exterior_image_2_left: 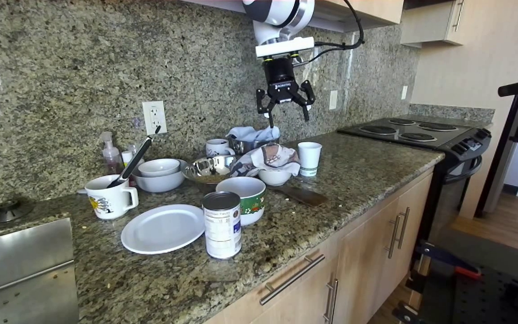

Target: Use the towel to wipe the white plate on the left

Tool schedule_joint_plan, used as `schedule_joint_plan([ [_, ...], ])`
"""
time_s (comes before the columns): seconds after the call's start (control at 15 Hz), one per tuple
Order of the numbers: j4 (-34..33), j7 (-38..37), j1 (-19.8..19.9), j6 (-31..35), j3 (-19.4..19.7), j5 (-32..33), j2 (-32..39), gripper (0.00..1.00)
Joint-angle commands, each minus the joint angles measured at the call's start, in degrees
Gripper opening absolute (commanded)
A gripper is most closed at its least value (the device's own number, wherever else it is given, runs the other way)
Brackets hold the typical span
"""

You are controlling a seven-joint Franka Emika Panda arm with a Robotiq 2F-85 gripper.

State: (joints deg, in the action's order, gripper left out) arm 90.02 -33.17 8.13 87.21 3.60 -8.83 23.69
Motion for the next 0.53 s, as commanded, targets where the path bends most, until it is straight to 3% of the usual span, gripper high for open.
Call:
schedule_joint_plan([
  [0.0, 9.8, 6.5, -2.3, 1.2, 1.5, 2.3, -6.5, 1.00],
  [0.33, 16.8, 8.4, -4.4, 5.0, 1.4, 6.2, -10.7, 1.00],
  [0.4, 11.6, 7.6, -4.0, 1.6, 1.5, 5.2, -6.6, 1.00],
  [0.47, 12.8, 7.6, -4.3, 2.5, 1.4, 5.4, -7.4, 1.00],
])
